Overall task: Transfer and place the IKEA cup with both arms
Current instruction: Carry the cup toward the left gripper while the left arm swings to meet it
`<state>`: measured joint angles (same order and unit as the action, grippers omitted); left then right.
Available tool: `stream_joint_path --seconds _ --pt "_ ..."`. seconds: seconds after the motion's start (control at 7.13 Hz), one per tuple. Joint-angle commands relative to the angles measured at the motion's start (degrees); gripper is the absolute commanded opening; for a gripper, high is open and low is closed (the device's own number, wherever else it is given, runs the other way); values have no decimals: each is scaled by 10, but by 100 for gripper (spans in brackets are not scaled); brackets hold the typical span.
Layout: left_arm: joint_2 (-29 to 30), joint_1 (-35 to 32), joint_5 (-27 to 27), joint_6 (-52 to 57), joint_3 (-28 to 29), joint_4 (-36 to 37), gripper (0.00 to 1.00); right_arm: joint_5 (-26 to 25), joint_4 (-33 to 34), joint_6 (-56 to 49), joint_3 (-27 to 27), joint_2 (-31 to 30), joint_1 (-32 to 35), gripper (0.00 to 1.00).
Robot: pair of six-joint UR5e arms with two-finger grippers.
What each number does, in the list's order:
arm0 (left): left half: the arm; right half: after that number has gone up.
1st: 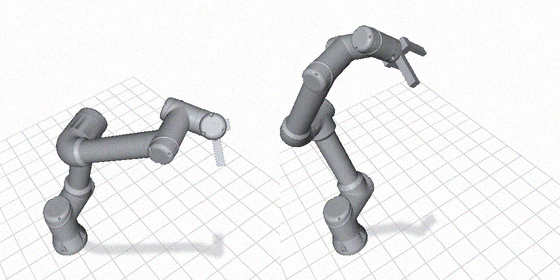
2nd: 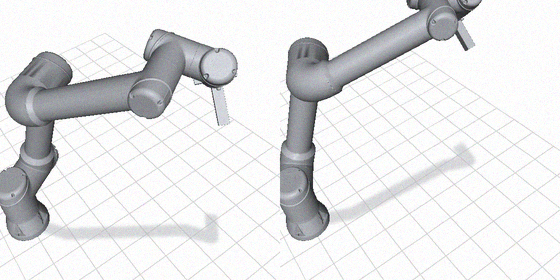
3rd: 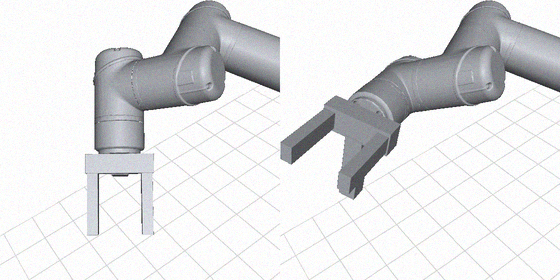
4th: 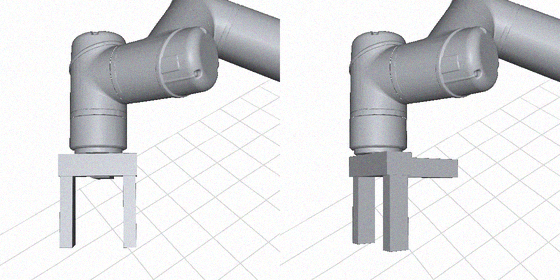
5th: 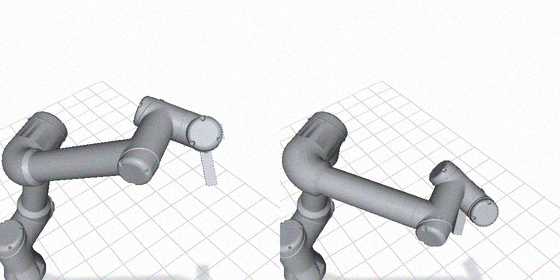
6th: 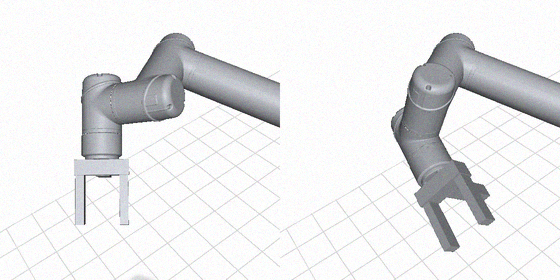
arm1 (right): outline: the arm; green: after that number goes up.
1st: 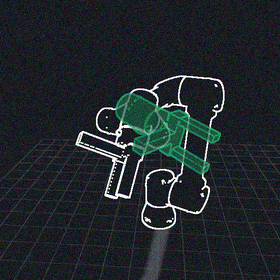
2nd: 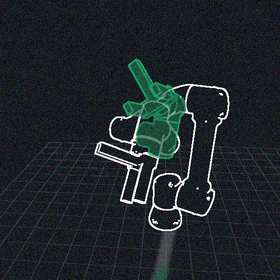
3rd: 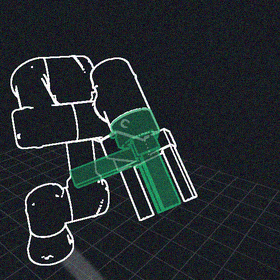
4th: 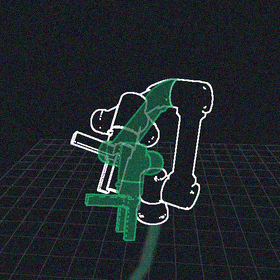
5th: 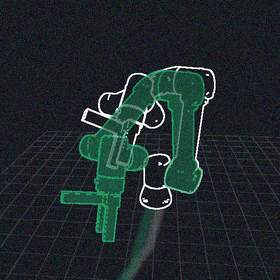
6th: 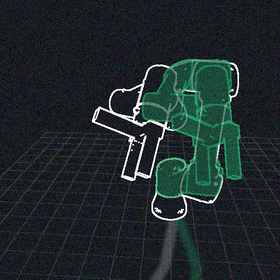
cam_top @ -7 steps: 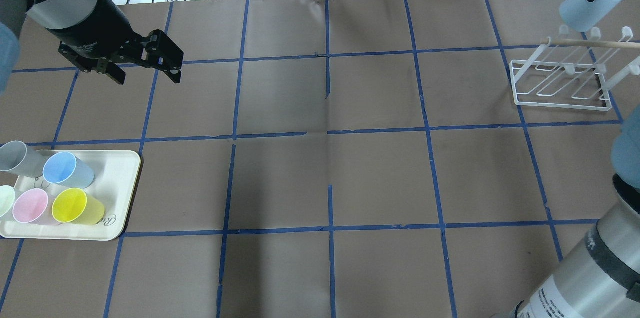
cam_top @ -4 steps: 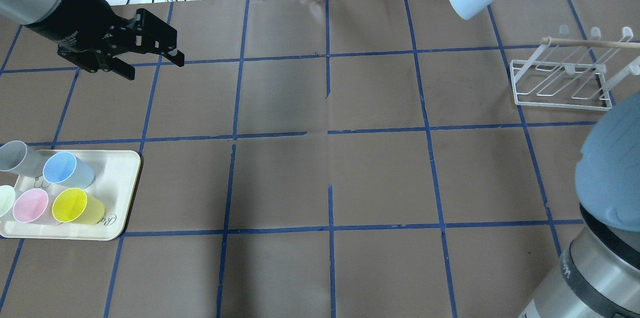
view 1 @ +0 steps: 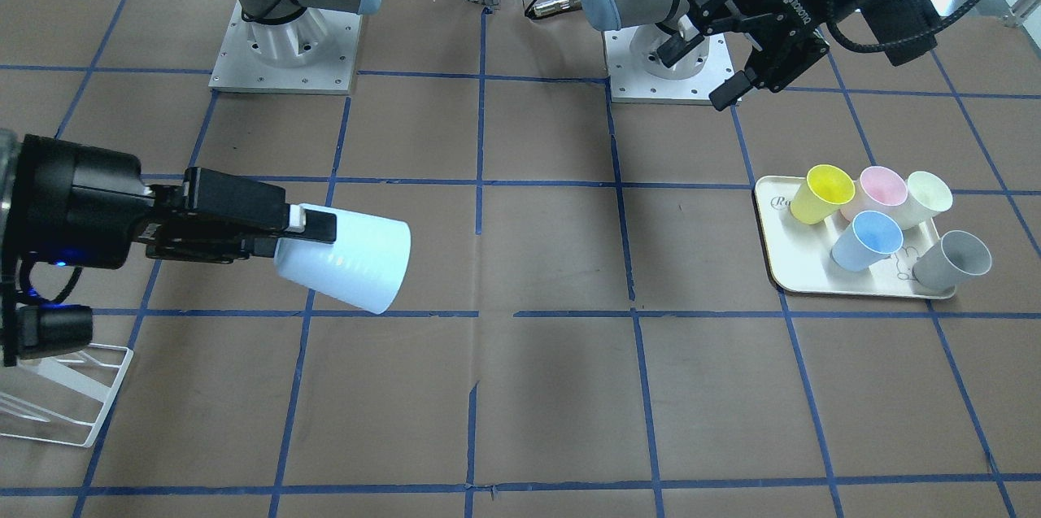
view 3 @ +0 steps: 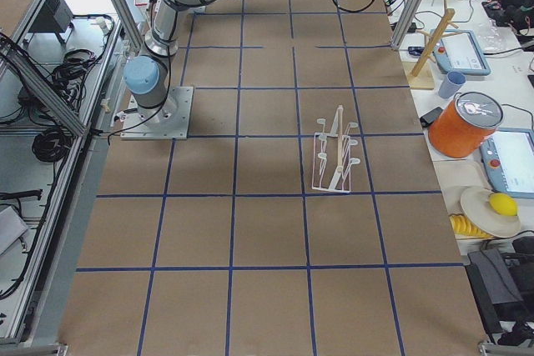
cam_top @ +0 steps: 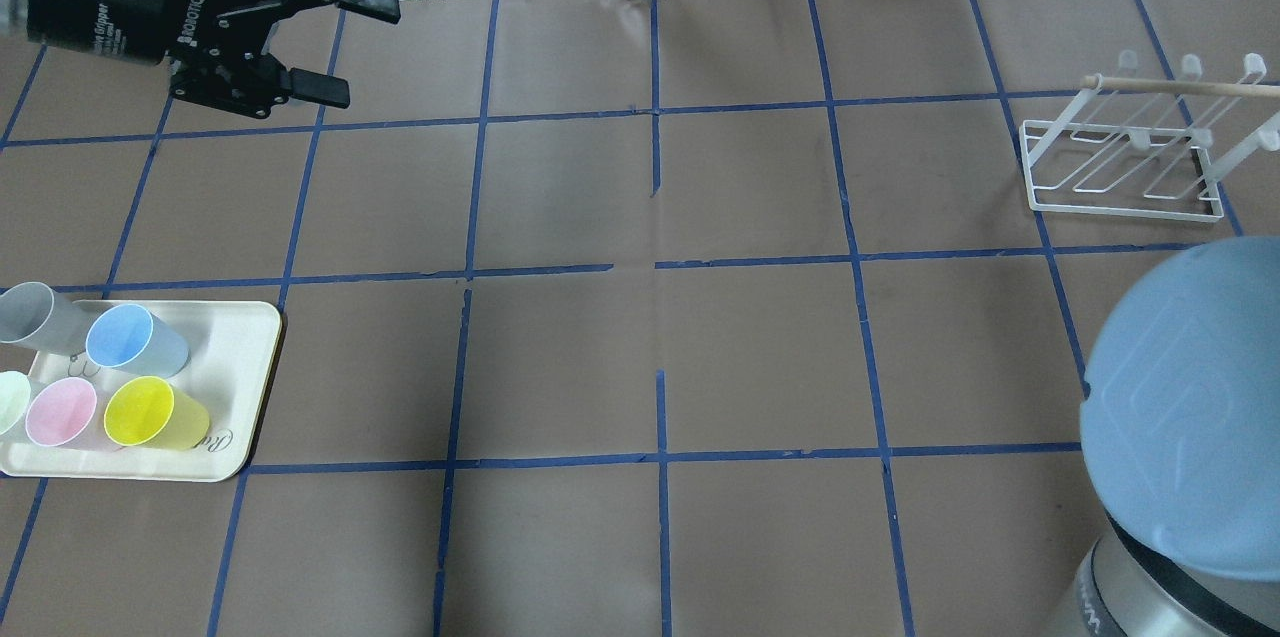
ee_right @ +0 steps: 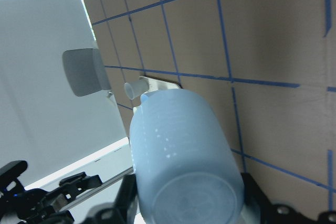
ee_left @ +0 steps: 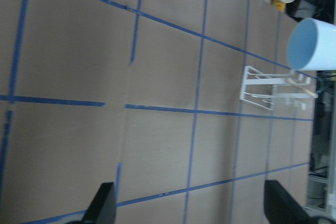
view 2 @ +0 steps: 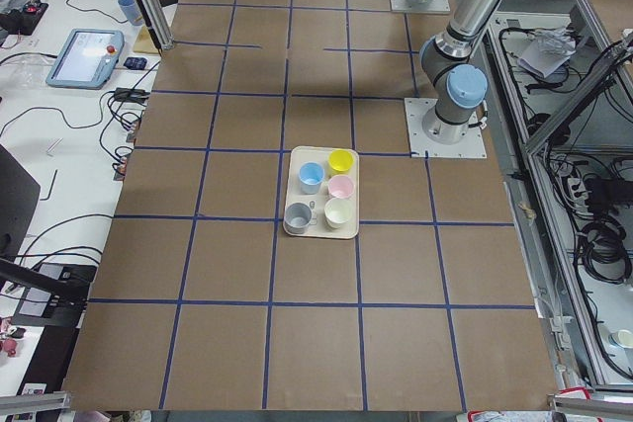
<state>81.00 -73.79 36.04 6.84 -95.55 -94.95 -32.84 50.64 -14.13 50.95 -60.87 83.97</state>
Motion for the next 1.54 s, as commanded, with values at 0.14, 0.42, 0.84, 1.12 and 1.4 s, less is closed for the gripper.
stream_joint_path --seconds 0.14,0.42,0.84,1.12,1.4 --pt "4 -4 -156 17 -72 168 100 121 -29 -13 101 -39 17 37" --pt "2 -7 -177 19 -110 327 100 181 -29 -10 176 -73 21 38" --pt "12 -50 -174 28 -154 484 100 234 -37 20 200 -87 57 38" --pt "21 -61 -178 23 -169 521 100 253 -57 28 200 -94 65 37" --pt "19 -57 -181 20 -162 526 100 251 -69 29 202 -101 66 37"
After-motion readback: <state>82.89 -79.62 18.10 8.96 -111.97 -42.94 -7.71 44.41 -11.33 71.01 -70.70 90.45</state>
